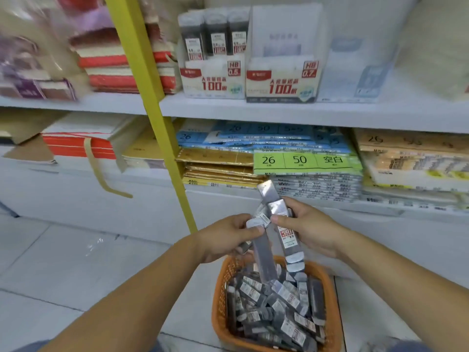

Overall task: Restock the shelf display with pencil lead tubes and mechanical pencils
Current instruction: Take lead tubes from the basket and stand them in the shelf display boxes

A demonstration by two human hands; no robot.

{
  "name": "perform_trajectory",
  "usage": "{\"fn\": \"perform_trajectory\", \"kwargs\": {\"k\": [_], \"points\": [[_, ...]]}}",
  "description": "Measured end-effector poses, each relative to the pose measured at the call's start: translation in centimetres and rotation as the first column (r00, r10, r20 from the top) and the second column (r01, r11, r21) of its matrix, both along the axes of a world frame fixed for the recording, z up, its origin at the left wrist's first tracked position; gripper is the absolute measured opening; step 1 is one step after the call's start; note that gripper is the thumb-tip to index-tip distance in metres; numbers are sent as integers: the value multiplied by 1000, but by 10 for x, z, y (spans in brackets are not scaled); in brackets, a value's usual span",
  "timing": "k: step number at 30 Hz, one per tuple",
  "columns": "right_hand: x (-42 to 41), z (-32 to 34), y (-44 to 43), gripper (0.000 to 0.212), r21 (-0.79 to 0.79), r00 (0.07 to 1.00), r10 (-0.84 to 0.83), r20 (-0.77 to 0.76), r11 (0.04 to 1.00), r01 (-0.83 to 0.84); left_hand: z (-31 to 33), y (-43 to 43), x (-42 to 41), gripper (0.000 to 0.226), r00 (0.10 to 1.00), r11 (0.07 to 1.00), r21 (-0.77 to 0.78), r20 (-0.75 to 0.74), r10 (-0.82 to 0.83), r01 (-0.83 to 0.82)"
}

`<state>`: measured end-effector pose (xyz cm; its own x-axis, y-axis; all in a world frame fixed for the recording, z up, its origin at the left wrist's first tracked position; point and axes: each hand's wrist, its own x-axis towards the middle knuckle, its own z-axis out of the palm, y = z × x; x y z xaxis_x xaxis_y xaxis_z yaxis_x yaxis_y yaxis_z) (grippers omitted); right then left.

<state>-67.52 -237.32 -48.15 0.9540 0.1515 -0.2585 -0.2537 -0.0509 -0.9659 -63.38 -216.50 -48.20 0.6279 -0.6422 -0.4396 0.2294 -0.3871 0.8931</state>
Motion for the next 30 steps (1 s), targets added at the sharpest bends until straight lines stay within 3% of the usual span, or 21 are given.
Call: {"fn": "perform_trajectory", "kwargs": {"k": [6, 9, 12, 14, 19, 24, 30], "points": [[11, 68, -2, 40, -43, 986, -53, 161, 997, 61, 62, 2, -3, 22, 993, 970, -211, 6, 120, -116], [13, 78, 3, 47, 20, 976, -104, 191, 995, 102, 71, 1, -4, 24, 967, 942, -255, 75, 245, -219], [20, 77, 17, 40, 96, 969, -159, 190, 985, 143, 69, -4, -2, 25, 914, 905, -289, 169, 368, -311], [26, 74, 29, 33, 156, 959, -203, 198, 972, 174, 67, -5, 2, 23, 901, 903, -315, 225, 371, -293], [33, 78, 43, 36, 247, 946, -252, 204, 948, 200, 63, 7, 13, 49, 892, 941, -229, 324, 315, -249], [34, 81, 51, 52, 326, 940, -272, 207, 925, 195, 56, 12, 12, 55, 908, 938, -246, 280, 311, -245], [30, 84, 65, 39, 427, 932, -308, 189, 881, 205, 59, 14, 9, 56, 900, 920, -277, 262, 349, -276]]}}
